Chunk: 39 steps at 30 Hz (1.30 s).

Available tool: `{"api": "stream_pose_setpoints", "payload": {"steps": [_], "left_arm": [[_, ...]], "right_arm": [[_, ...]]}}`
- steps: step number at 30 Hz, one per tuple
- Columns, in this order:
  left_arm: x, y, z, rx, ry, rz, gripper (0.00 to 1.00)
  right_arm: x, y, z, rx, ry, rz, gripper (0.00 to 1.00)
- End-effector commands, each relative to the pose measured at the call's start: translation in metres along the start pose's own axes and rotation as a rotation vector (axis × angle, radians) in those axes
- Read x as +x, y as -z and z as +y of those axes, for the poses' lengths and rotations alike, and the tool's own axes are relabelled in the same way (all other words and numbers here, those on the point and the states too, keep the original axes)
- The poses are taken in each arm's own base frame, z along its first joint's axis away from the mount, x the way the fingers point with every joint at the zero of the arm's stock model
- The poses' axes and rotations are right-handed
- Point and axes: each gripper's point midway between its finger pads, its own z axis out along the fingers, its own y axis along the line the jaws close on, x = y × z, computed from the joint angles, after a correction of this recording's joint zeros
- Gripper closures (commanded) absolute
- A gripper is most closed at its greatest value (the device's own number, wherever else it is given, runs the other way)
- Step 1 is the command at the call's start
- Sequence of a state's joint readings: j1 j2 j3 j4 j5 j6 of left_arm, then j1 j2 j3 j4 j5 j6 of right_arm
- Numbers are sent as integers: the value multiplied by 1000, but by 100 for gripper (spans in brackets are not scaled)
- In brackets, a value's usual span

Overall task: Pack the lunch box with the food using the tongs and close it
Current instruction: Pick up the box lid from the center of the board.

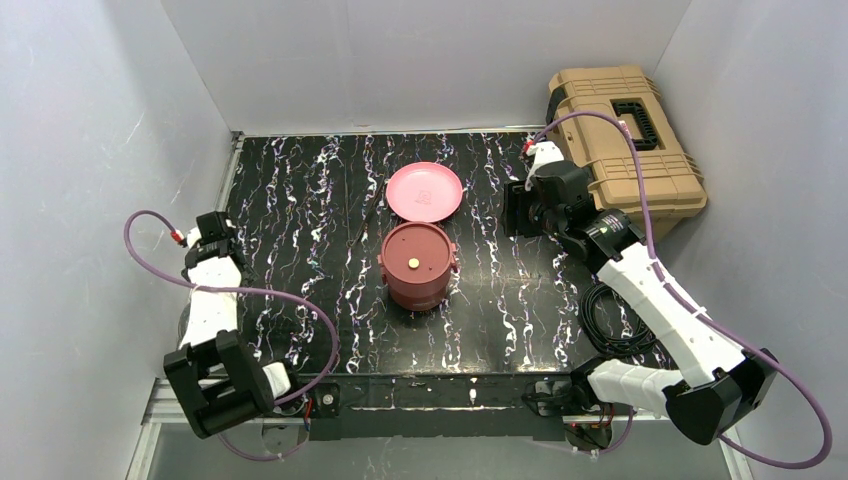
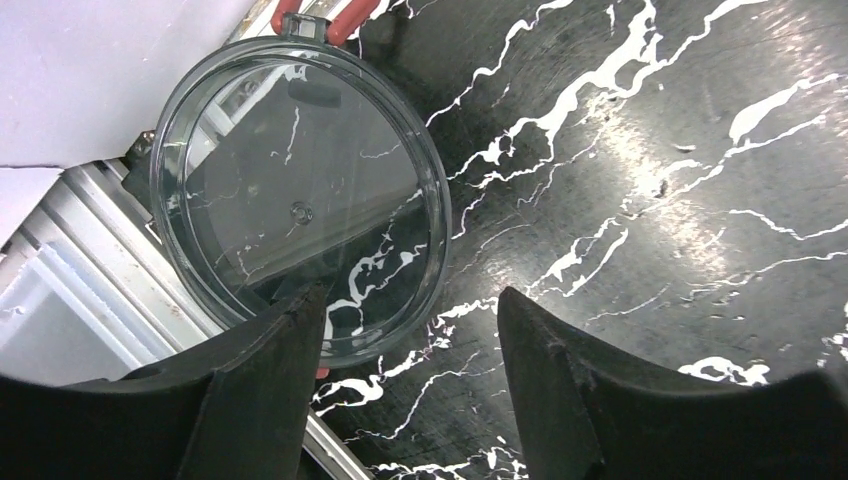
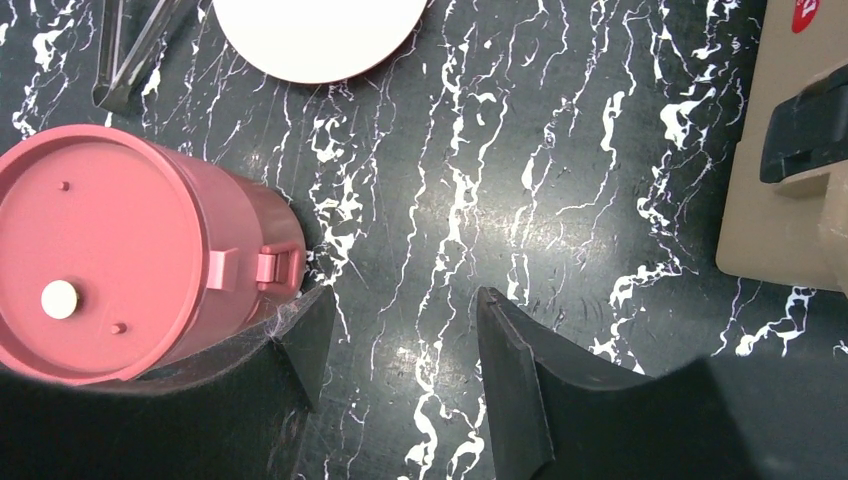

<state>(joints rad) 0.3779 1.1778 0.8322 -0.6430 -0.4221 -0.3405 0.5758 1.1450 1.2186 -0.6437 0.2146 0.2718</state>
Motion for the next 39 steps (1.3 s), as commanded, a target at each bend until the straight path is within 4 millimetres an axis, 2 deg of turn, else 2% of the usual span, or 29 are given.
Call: {"api": "stream_pose_setpoints", "payload": {"steps": [1,10,16,25,28,33,37,39], "left_arm": [[4,-8,9,-64,-15,21,41],[17,-21,-2,-53,-42,129,43],[17,-27,-2,-77,-64,152,54],[17,-34,0,-99,-91,171,60],[18,-35,-3,-87,-98,189,68],[11,-27,-5,-48,-99,161,91],[6,-17,-9,1,-89,123,100],[1,-11,-11,35,-74,96,100]], "right_arm": [[-23,11,5,-35,9,-76,37],[-25,20,3,-35,16,-87,37],[-27,20,2,-30,15,-89,37],[-29,16,3,-28,27,-77,37],[-30,16,1,-22,28,-77,37],[-28,18,-2,-4,30,-70,37],[-27,19,-7,21,35,-64,37],[-27,20,-9,34,37,-63,37]]}}
